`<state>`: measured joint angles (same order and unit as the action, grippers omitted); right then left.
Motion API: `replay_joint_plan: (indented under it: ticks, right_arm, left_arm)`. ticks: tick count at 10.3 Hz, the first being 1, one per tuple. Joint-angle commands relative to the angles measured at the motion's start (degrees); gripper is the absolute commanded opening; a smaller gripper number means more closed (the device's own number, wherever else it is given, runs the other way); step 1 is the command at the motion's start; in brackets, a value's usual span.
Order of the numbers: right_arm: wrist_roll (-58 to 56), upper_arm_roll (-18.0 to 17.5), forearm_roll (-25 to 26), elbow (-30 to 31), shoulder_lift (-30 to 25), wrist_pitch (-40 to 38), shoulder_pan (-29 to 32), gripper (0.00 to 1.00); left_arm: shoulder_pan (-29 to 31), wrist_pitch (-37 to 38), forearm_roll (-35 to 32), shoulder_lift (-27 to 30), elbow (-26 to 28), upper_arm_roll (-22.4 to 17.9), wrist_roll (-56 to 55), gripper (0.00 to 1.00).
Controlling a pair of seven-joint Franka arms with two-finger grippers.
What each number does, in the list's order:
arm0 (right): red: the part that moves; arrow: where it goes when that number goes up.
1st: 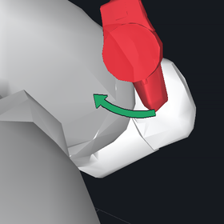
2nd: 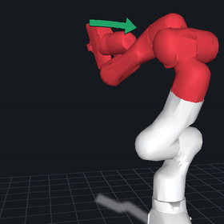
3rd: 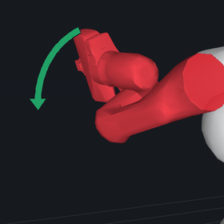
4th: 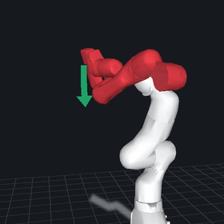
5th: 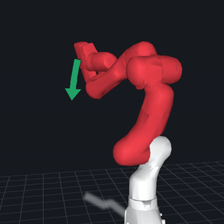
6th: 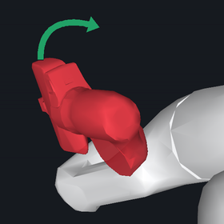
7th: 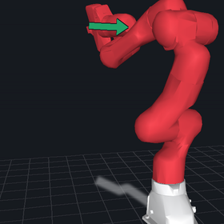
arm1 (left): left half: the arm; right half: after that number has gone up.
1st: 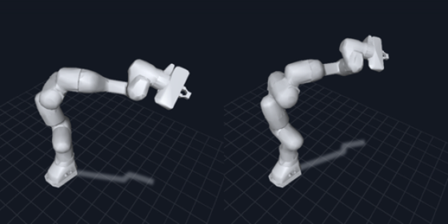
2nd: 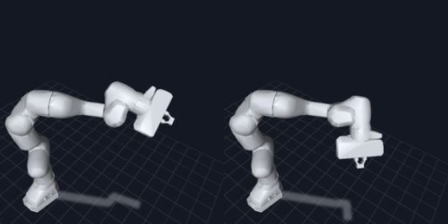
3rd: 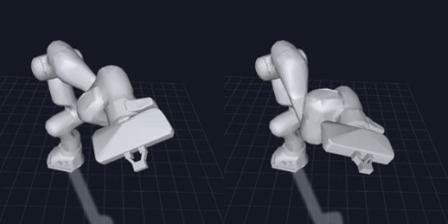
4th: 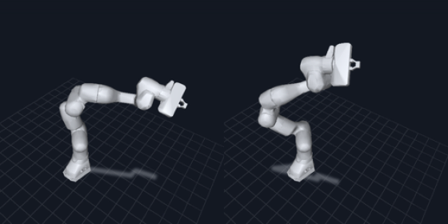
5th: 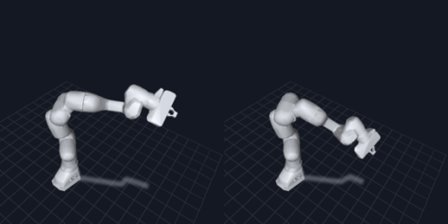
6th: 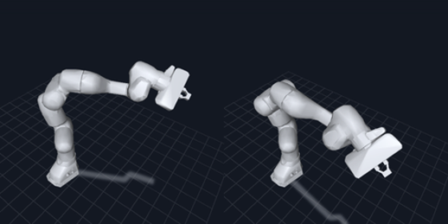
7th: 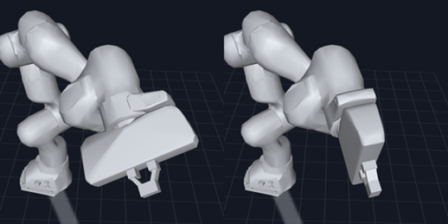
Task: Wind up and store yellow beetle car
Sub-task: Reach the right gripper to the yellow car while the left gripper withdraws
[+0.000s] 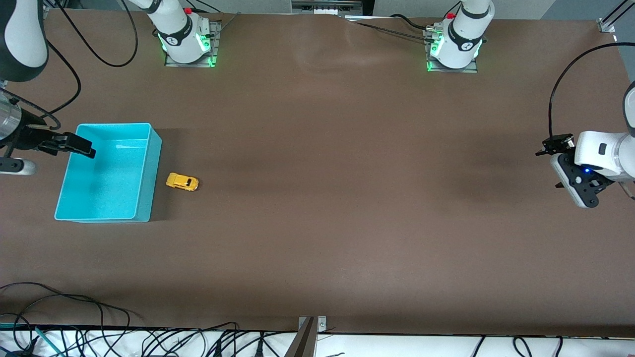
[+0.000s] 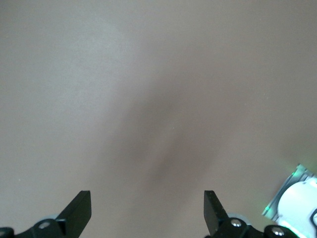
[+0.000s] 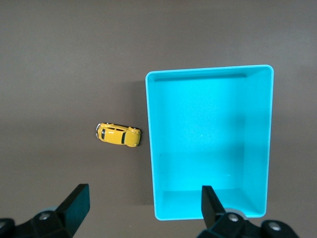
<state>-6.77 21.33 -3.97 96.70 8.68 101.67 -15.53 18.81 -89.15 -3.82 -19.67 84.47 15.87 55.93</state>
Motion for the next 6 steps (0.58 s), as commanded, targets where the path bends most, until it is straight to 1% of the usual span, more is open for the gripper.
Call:
replay_joint_plan:
  ticks: [1, 2, 3, 4, 5, 6]
  right_arm:
    - [-11.6, -0.3, -0.8, 0.1, 1.9, 0.4, -0.1, 1.0]
    - [-18.8, -1.3, -0.7, 2.0, 1.9, 3.0, -0.4, 1.0]
    - [-26.6, -2.3, -0.7, 4.0, 2.7, 5.9, -0.6, 1.0]
    - [-33.8, -2.6, -0.7, 6.5, 3.0, 8.5, -1.3, 1.0]
    - [-37.3, -3.0, -0.6, 10.1, 2.7, 13.3, -2.6, 1.0]
    - [-41.3, -4.3, -0.6, 12.2, 2.7, 15.7, -2.8, 1.0]
  left_arm:
    - [0.0, 4.2, 0.9, 0.3, -3.6, 2.2, -11.0, 1.0]
    - [0.0, 6.2, 1.2, 0.3, -4.9, 2.8, -15.7, 1.0]
    - [0.0, 6.8, 2.8, 0.3, -5.5, 3.4, -19.9, 1.0]
    - [-0.1, 7.1, 3.4, 0.9, -5.9, 3.6, -24.6, 1.0]
    - [-0.1, 7.5, 3.5, 2.5, -5.9, 4.9, -28.7, 1.0]
    - [0.0, 7.7, 3.3, 3.5, -5.9, 6.2, -32.9, 1.0]
